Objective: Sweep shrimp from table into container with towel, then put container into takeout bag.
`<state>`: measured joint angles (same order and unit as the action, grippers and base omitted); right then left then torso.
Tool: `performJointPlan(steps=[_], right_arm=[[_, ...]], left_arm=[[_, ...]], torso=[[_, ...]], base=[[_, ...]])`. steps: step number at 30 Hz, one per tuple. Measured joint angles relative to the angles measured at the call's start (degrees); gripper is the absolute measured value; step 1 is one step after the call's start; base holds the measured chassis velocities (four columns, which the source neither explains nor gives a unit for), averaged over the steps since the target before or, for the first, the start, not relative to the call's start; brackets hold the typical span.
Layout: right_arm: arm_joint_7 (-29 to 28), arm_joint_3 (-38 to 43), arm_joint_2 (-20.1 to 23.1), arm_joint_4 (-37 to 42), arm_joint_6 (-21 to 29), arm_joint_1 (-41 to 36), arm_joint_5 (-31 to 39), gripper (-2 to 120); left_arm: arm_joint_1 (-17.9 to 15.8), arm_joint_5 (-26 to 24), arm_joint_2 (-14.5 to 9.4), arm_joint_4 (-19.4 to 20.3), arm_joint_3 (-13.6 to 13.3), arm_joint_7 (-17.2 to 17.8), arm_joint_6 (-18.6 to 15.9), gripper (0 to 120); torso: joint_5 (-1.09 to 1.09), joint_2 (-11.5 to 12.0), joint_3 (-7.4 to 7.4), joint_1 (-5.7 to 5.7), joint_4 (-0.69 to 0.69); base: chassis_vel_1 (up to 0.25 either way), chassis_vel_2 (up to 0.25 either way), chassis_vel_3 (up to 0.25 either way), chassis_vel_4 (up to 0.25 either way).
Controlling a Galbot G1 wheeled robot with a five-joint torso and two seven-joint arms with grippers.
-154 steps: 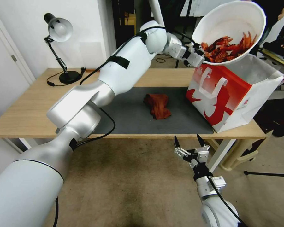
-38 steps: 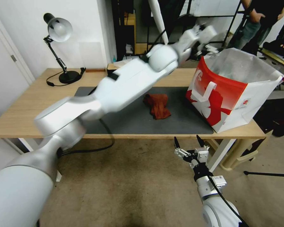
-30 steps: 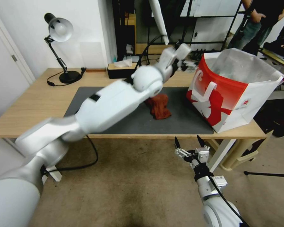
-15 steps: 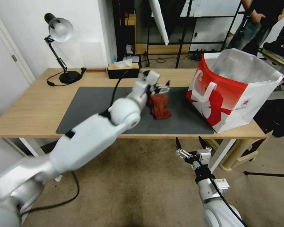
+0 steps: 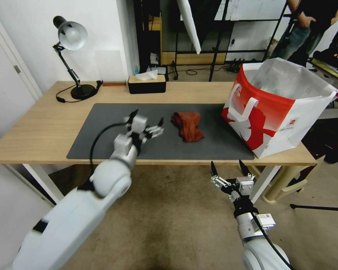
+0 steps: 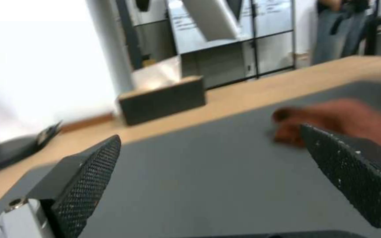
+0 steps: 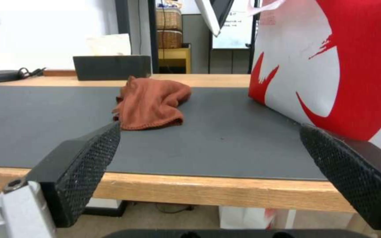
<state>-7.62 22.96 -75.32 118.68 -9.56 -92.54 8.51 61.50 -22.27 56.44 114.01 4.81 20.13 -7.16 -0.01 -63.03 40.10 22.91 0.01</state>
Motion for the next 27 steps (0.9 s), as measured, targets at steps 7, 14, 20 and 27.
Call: performJointPlan(steps=[7, 14, 20, 27], right_arm=[[0.0, -0.2, -0.2, 0.0, -0.2, 0.1, -0.4, 100], [0.1, -0.3, -0.5, 0.0, -1.2, 0.1, -0.5, 100], [0.0, -0.3, -1.4, -0.2, -1.4, 0.0, -1.3, 100], [-0.2, -0.2, -1.8, -0.5, -1.7, -0.4, -2.0, 100]], left_arm=[[11.3, 5.8, 1.4, 0.1, 5.3, 0.1, 7.7, 100], [17.6, 10.0, 4.5, -1.1, 8.0, 1.8, 14.8, 100], [21.2, 12.0, 6.7, -2.0, 8.9, 2.4, 18.8, 100], [22.7, 11.3, 8.5, -2.2, 9.3, 1.8, 19.3, 100]], torso=[[0.02, 0.0, 0.00, 0.00, -0.01], [0.01, 0.0, 0.00, 0.00, -0.01], [0.01, 0.0, 0.01, 0.01, -0.01], [0.01, 0.0, 0.01, 0.01, -0.01]], base=[[0.000, 0.000, 0.000, 0.000], [0.000, 0.000, 0.000, 0.000], [0.000, 0.000, 0.000, 0.000], [0.000, 0.000, 0.000, 0.000]])
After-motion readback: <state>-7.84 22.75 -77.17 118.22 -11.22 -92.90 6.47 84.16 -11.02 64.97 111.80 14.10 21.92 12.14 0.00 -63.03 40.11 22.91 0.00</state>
